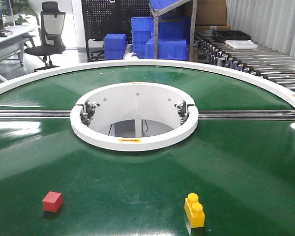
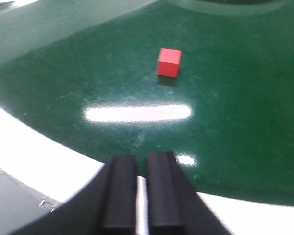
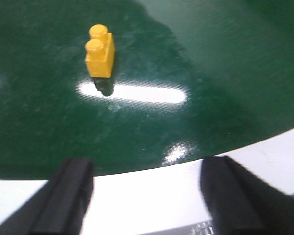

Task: Pick red and yellow blocks into blue bin
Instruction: 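Lower the right gripper onto the yellow brick and close it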

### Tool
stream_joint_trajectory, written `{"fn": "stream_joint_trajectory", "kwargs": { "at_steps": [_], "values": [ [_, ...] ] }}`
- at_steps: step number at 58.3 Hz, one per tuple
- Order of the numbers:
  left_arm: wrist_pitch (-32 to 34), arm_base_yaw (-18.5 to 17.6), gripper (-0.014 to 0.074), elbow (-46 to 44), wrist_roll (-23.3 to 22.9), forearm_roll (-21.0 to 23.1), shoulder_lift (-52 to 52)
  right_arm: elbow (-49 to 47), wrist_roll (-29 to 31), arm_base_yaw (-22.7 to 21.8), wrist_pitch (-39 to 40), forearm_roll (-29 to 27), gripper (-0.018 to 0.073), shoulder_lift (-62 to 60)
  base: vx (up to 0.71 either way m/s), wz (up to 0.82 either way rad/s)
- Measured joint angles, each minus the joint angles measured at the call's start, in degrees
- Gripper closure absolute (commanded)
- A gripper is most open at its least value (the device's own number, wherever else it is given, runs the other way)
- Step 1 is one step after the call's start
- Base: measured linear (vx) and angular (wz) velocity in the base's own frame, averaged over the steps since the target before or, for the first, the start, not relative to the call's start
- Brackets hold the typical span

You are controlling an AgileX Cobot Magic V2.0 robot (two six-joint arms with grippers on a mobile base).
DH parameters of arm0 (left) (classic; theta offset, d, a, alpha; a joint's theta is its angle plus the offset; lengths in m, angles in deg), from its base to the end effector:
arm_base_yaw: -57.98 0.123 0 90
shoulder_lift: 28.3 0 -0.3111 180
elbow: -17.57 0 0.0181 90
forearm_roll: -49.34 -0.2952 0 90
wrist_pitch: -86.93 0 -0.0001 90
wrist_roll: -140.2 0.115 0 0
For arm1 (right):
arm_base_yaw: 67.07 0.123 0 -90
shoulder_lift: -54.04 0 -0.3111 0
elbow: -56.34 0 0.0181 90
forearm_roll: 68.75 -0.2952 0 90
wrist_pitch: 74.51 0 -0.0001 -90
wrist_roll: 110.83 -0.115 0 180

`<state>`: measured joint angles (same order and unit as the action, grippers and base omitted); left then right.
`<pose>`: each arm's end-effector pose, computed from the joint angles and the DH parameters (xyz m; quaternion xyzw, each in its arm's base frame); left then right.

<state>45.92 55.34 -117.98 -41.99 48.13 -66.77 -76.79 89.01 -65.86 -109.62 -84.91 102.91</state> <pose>0.1424 -0.0050 0.3066 0.0072 0.8826 -0.0100 0.4700 0.1777 0.0222 0.2731 -0.0947 0.8982 0.0531 0.4260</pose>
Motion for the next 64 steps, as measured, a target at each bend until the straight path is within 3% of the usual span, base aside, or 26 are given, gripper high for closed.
{"fn": "stream_joint_trajectory", "kwargs": {
  "at_steps": [8,15,19,29,45,64],
  "values": [
    [0.0,-3.5,-0.0018,0.0,0.6,0.1,0.0,-2.6,1.1,7.0,-1.4,0.1,-0.0074,6.5,0.00,0.00],
    [0.0,-5.4,-0.0061,0.0,0.7,0.2,0.0,-5.7,-3.1,13.5,-2.6,4.6,-0.0065,14.2,0.00,0.00],
    [-0.1,-5.8,-0.0055,0.0,0.7,0.2,0.0,-8.4,-8.5,15.4,-3.5,8.3,-0.0059,18.6,0.00,0.00],
    [-0.1,-5.8,-0.0016,0.0,0.7,0.3,0.0,-15.9,-17.3,16.1,-4.5,13.6,-0.0052,29.9,0.00,0.00],
    [-0.1,-5.8,0.0054,0.0,0.7,0.3,0.0,-28.8,-18.6,16.1,-4.0,14.7,-0.0041,46.7,0.00,0.00],
    [-0.1,-5.8,0.0059,0.0,0.8,0.3,0.0,-44.6,-19.8,16.1,-3.9,14.7,-0.0024,65.3,0.00,0.00]
  ]
}}
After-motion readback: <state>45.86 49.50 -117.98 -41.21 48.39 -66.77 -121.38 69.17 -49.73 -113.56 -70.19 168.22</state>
